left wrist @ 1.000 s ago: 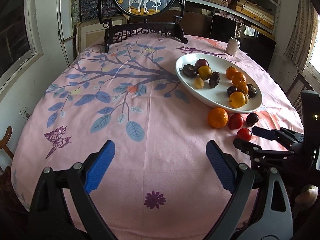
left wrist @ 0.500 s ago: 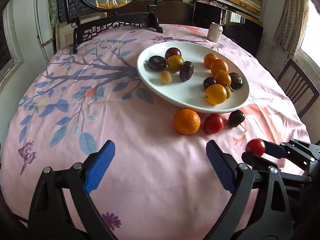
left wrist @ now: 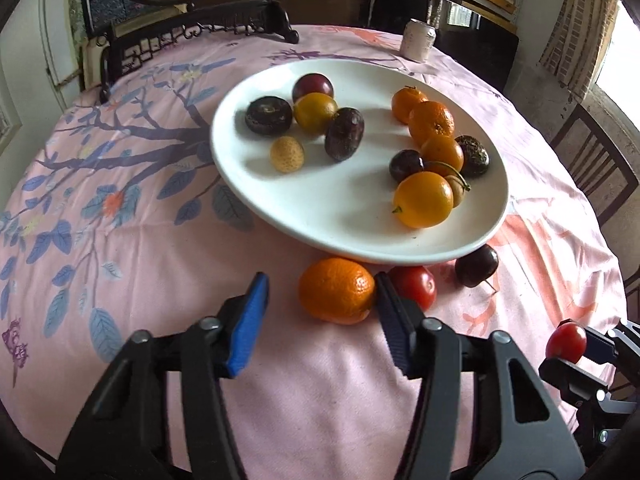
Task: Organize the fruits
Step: 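Grasp a red tomato with the right gripper while the left gripper grasps an orange, then release the tomato on the plate with the right gripper while the left releases the orange there, then grasp a dark red cherry with the right gripper while the left gripper grasps a red tomato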
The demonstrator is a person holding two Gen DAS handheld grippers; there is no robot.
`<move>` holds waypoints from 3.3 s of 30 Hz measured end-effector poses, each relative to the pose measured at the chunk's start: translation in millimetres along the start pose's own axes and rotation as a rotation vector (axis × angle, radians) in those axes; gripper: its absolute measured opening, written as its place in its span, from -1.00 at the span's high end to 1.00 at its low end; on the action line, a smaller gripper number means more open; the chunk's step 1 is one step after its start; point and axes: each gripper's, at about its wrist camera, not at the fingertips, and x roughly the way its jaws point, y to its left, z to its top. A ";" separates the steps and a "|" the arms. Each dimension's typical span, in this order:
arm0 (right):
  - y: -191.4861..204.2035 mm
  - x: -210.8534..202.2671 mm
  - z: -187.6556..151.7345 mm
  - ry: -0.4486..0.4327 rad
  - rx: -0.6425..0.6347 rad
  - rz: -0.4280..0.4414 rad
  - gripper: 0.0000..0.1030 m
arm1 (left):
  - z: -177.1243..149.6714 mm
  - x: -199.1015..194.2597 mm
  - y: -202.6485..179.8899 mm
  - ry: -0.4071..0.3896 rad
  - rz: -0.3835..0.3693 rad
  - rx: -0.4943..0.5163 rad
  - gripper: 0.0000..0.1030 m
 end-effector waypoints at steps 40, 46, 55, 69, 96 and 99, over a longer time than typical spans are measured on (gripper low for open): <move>-38.6 78.1 115.7 0.021 -0.043 -0.054 0.37 | 153.7 50.4 -41.0 0.046 0.068 0.057 0.16; -37.2 61.3 116.9 -0.042 -0.045 -0.092 -0.13 | 147.2 15.3 -28.1 -0.023 0.079 0.038 -0.36; -24.4 2.6 38.0 -0.068 0.022 -0.047 -0.27 | 25.6 -71.5 5.9 -0.176 0.149 0.003 -0.77; 8.2 51.6 39.4 0.045 -0.048 -0.057 -0.27 | -45.9 -84.5 45.3 -0.128 0.135 -0.077 -0.77; -27.7 -7.6 13.9 -0.046 -0.002 -0.060 0.44 | -18.3 -22.7 -36.4 -0.011 0.084 0.068 -0.77; -36.2 -11.1 9.1 -0.048 0.020 -0.049 0.44 | -11.3 -7.5 -45.9 0.008 0.109 0.075 -0.77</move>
